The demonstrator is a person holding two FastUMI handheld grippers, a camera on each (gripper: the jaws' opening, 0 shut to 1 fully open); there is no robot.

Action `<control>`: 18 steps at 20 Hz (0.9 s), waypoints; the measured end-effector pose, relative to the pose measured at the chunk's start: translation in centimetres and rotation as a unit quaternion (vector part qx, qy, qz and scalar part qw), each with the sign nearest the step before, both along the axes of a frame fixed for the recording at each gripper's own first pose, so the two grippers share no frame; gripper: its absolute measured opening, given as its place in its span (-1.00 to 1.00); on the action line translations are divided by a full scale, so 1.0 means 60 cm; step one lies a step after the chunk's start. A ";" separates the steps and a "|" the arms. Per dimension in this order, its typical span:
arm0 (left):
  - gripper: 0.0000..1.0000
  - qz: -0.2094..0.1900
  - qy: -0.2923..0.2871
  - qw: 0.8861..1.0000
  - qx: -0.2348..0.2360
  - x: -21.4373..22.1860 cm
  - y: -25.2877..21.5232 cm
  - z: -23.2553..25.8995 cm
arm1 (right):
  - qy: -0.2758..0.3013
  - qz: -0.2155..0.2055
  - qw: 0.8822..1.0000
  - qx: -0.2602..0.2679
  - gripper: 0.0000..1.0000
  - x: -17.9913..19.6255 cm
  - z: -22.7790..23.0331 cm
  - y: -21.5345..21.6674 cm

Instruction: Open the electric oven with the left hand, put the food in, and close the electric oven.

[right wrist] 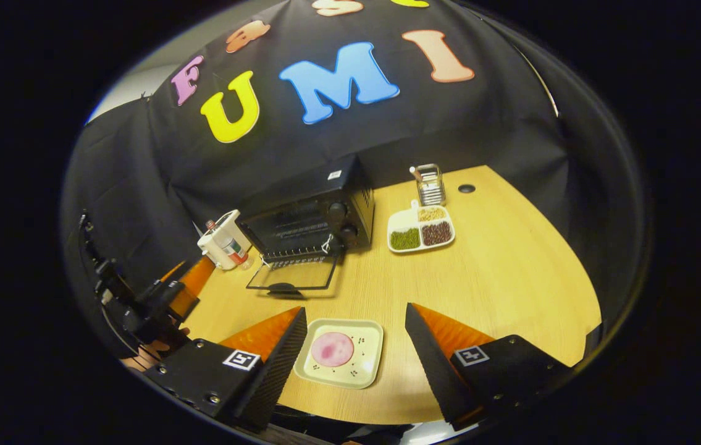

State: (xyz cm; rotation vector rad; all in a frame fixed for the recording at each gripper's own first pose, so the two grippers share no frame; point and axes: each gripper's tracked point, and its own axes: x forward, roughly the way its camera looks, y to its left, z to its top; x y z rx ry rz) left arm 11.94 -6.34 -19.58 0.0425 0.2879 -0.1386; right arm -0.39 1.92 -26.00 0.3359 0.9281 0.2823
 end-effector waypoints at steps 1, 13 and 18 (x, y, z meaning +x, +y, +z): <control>1.00 0.004 -0.011 1.000 0.000 -0.010 0.009 0.025 | 0.022 0.008 1.000 0.007 0.97 -0.005 -0.016 0.005; 1.00 0.030 -0.099 0.995 -0.013 -0.082 0.085 0.192 | 0.239 0.079 0.966 0.051 0.94 -0.069 -0.183 0.058; 1.00 0.056 -0.086 0.995 -0.012 -0.091 0.119 0.174 | 0.283 0.072 0.955 0.057 0.94 -0.067 -0.217 0.060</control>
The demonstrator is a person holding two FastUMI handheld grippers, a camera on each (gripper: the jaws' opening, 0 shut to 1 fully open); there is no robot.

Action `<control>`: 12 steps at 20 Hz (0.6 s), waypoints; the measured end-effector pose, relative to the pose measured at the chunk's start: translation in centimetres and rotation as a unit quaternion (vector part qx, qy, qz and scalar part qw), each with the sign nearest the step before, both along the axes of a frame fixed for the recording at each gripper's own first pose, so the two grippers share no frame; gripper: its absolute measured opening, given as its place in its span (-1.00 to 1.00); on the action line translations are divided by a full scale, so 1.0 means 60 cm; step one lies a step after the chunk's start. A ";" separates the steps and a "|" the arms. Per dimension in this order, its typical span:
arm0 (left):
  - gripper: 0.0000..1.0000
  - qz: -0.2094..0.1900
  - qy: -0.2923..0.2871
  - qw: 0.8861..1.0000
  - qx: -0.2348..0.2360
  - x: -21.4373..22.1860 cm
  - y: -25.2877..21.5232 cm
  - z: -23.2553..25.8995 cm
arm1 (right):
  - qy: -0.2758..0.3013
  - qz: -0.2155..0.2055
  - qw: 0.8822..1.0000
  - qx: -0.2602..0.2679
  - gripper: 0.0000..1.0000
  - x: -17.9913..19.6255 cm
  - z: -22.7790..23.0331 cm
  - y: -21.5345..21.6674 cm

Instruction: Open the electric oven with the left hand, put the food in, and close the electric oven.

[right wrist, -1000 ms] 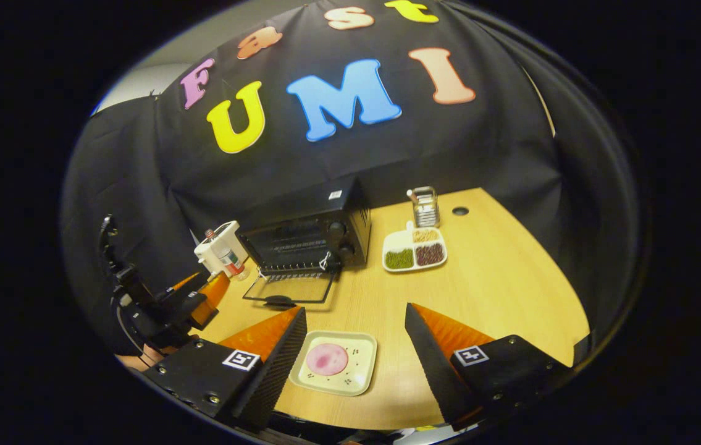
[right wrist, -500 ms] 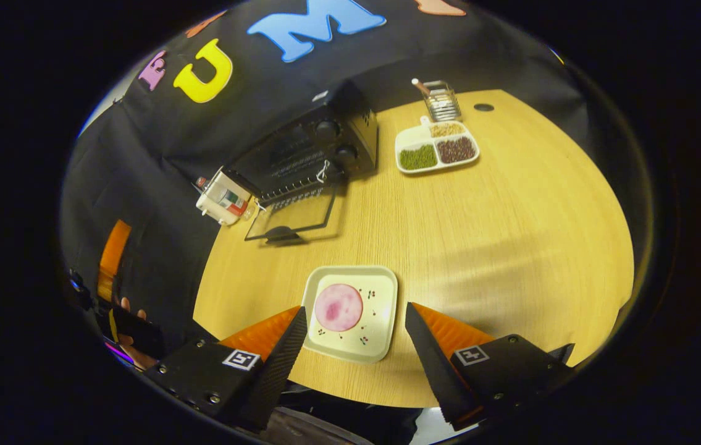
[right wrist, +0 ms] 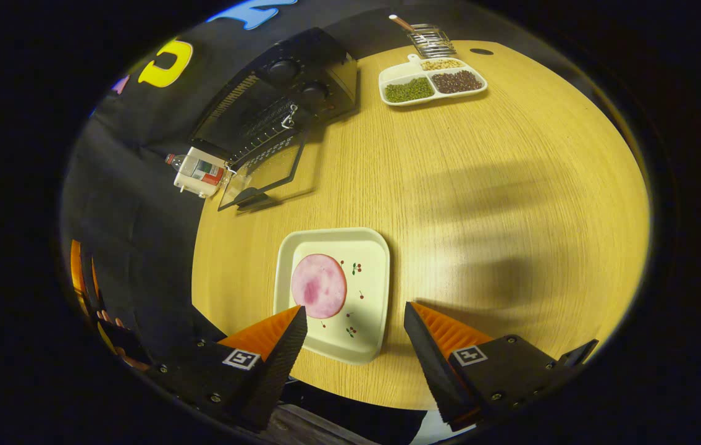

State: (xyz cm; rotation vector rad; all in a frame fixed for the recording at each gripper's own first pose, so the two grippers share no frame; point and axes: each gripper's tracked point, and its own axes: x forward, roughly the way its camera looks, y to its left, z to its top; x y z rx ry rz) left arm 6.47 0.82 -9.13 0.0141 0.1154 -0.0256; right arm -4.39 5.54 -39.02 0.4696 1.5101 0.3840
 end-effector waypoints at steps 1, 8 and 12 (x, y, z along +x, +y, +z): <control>1.00 0.004 0.004 1.000 0.001 -0.002 0.006 -0.004 | 0.010 -0.005 1.000 0.006 0.94 0.006 -0.008 0.005; 1.00 0.018 0.004 1.000 0.005 -0.002 0.030 -0.006 | 0.059 -0.025 0.998 -0.028 0.31 -0.001 -0.039 -0.008; 1.00 0.023 0.004 1.000 0.001 0.003 0.038 -0.005 | 0.078 -0.046 0.996 -0.015 -0.92 -0.002 -0.050 -0.016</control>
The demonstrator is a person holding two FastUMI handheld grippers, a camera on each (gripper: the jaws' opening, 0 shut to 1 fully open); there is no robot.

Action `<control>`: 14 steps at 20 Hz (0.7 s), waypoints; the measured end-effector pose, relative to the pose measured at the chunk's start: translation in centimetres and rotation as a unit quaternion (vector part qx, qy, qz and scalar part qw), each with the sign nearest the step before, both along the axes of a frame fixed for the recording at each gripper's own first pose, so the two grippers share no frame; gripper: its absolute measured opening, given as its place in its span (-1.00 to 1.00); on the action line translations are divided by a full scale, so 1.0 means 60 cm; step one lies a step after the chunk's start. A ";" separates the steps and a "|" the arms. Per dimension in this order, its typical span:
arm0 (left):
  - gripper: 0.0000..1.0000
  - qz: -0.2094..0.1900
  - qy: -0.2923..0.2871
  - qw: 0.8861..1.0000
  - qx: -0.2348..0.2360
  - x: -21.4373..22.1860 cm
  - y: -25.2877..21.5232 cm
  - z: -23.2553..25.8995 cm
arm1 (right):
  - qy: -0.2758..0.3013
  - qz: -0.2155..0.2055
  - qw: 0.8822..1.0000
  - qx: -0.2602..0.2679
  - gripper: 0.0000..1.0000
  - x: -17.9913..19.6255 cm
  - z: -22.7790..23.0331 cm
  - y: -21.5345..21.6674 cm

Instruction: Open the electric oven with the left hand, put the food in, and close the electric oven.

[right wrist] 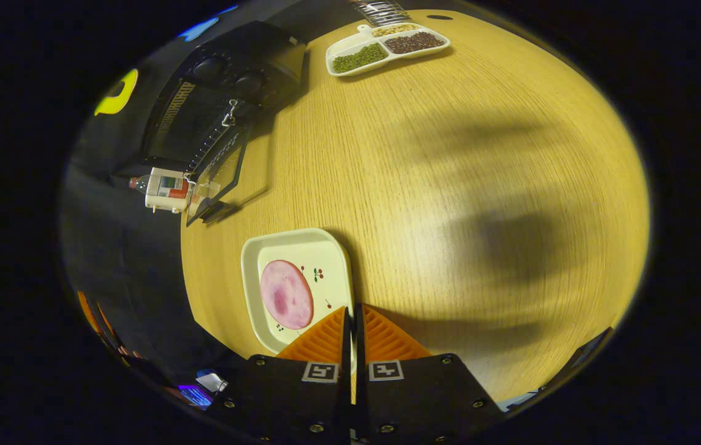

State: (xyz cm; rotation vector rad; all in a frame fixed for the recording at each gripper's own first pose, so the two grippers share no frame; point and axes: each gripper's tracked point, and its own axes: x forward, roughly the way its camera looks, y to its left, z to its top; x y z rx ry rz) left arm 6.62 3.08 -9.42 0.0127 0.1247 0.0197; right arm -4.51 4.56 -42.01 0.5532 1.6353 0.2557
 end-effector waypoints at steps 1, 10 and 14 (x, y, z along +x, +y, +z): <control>1.00 0.000 0.000 1.000 0.001 0.000 0.002 0.000 | -0.001 0.002 1.000 -0.002 -0.91 0.002 -0.001 0.000; 1.00 -0.007 0.004 1.000 0.011 0.004 -0.005 -0.003 | -0.017 0.028 0.998 0.046 -0.99 -0.007 -0.002 0.018; 1.00 -0.007 0.007 1.000 0.009 0.011 -0.002 -0.007 | -0.014 0.000 0.996 0.083 -0.99 -0.014 0.004 0.026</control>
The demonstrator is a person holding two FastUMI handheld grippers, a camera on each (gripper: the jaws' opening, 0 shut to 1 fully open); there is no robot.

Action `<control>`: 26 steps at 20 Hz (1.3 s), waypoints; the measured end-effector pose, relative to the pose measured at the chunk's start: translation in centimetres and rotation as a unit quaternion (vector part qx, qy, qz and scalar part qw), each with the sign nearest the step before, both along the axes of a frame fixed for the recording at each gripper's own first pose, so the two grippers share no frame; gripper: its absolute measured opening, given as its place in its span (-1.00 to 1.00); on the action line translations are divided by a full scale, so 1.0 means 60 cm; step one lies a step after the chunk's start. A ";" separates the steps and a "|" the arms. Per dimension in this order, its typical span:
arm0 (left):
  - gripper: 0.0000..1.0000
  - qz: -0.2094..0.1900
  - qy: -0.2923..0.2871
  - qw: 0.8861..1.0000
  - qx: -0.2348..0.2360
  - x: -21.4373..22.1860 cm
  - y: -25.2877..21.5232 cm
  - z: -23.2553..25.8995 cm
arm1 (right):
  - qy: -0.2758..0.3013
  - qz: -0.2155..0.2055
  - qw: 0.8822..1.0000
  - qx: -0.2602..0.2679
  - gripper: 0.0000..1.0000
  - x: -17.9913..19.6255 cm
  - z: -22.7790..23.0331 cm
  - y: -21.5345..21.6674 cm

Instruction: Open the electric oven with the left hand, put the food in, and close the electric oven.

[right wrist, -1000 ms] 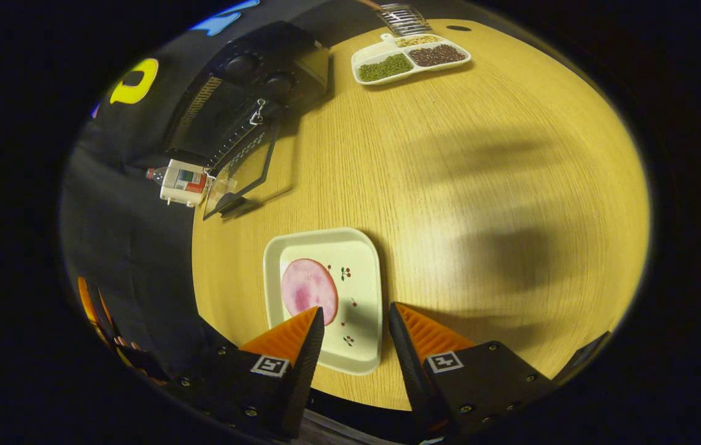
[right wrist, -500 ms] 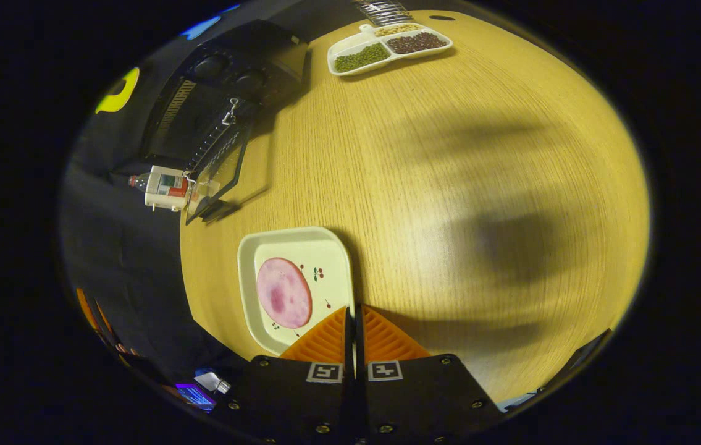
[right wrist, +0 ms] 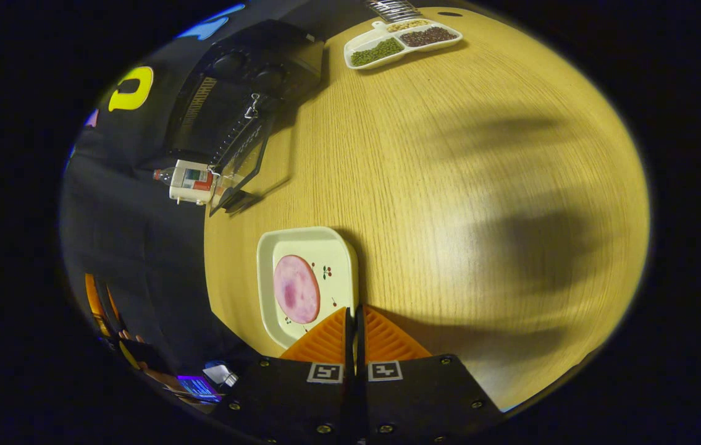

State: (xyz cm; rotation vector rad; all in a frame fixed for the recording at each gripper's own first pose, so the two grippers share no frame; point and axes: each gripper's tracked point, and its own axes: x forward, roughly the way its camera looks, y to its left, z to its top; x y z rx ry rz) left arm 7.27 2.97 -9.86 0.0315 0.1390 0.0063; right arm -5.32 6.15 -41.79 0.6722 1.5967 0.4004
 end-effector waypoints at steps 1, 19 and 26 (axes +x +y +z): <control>1.00 0.000 0.001 1.000 -0.003 0.002 -0.002 -0.001 | -0.001 -0.007 1.000 0.012 -0.99 0.000 0.005 0.006; 0.98 -0.008 0.006 1.000 -0.025 0.064 0.022 -0.033 | -0.031 -0.221 0.973 0.063 -0.99 0.170 0.107 0.175; 0.82 -0.006 0.009 1.000 -0.027 0.111 0.067 -0.051 | -0.014 -0.320 0.945 0.074 -0.99 0.250 0.111 0.260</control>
